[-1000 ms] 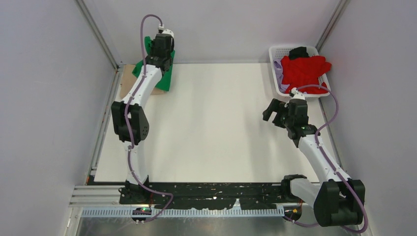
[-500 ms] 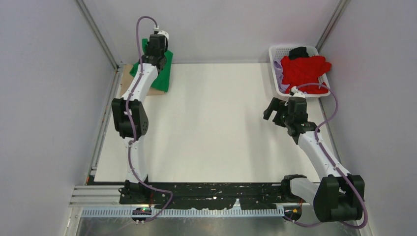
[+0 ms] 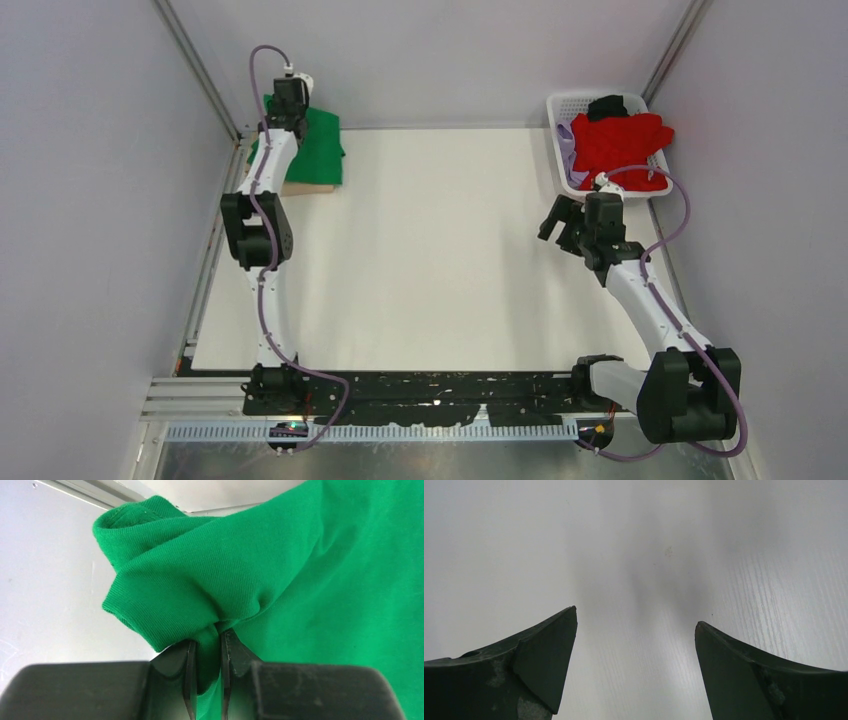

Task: Fold and stack the t-shirts
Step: Put the neatly folded tshirt into the corner of the board with the left arm

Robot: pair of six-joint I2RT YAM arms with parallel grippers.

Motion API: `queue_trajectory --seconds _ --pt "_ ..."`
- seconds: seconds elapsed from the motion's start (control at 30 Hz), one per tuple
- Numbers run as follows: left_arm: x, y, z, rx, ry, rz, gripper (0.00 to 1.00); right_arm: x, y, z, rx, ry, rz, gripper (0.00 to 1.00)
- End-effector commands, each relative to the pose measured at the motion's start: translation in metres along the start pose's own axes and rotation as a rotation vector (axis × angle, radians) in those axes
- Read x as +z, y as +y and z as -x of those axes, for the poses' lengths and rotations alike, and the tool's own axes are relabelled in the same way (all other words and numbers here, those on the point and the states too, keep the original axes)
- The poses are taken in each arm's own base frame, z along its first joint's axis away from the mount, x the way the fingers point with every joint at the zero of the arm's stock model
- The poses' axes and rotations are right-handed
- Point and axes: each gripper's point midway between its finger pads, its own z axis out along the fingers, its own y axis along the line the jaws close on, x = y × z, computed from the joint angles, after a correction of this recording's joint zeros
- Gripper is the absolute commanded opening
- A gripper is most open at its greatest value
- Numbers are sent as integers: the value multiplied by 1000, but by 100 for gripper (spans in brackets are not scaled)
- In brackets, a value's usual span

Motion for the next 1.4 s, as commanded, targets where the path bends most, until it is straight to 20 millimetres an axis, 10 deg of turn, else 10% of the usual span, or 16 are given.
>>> queue_trajectory --seconds 0.0,0.23,0.37,0.8,1.1,1.37 --pt "5 18 31 -28 -107 24 0 -4 -1 24 21 -54 -39 95" --pt "21 48 21 -77 -102 48 7 -3 -1 26 36 -48 -52 95" --pt "18 65 22 -93 -97 112 98 -4 0 30 36 -49 -57 95" --pt "-79 83 61 -411 -211 -25 100 -30 4 38 10 -126 -10 95" --pt "-114 -39 55 -713 -149 -658 100 -38 5 30 -2 -151 30 95" --pt "-68 -105 18 -905 60 -792 100 -34 7 30 -17 -148 42 95"
